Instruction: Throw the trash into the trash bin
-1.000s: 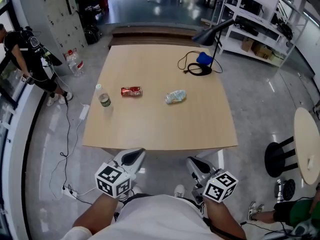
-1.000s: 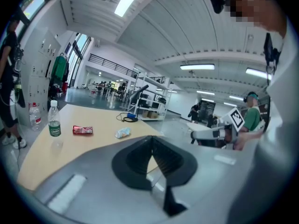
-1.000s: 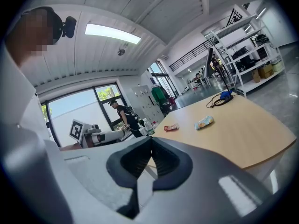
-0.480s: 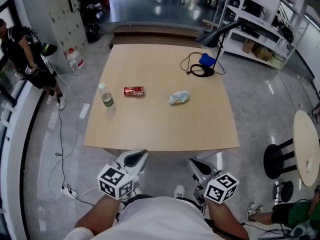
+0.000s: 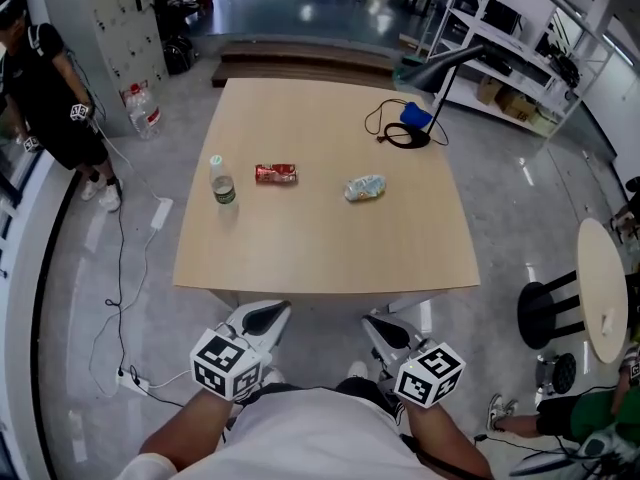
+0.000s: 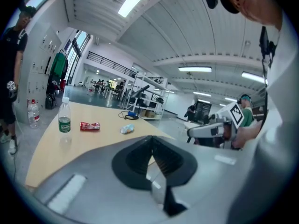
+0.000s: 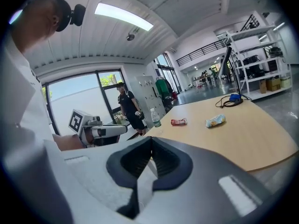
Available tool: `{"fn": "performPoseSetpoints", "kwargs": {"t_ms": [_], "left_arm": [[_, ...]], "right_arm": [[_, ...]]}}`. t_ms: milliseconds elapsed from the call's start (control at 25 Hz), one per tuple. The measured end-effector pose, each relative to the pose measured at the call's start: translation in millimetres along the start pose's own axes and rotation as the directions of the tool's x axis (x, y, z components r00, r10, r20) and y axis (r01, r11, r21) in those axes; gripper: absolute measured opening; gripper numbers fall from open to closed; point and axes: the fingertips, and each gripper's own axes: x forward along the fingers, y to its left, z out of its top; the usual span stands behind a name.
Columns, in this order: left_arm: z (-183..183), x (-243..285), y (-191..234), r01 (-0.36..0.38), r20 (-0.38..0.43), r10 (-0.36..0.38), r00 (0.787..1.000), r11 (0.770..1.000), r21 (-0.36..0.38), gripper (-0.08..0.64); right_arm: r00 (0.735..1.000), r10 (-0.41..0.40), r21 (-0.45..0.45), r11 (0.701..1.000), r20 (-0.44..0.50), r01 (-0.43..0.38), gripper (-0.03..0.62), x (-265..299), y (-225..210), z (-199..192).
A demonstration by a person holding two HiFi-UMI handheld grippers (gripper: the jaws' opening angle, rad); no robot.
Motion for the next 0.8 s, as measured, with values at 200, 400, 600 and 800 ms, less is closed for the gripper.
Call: {"fn": "performPoseSetpoints", "kwargs": {"t_ms": [200,400,600,800], "left_arm": [[-19,-22,12,0.02,-0.051,-0.019,0.998,1.0,0.007,0.009],[-10,-27,29,-0.013,-0.02,0.013,1.0,1.0,0.002,0.008],[1,-20,39,-0.037,0.003,0.037,0.999,0.999,-0.008,0.008],[-4,-13,51,-0.102,-0.012,0.102,0.995,0.994,-0.035,0.009]], "right_arm": [[1.0,-0.018,-0.002,1.0,0.002,0.018,0.002,15,23,-8],[0.998,-0.058,0.001,0.998,0.006,0.058,0.002,19,7,-2],[0.999,-0.046,-0.122,0.992,-0.022,0.043,0.002,36,6,6],[0.997,-0.04,-0.291,0.957,-0.063,0.02,0.002,61,-19,15]]}}
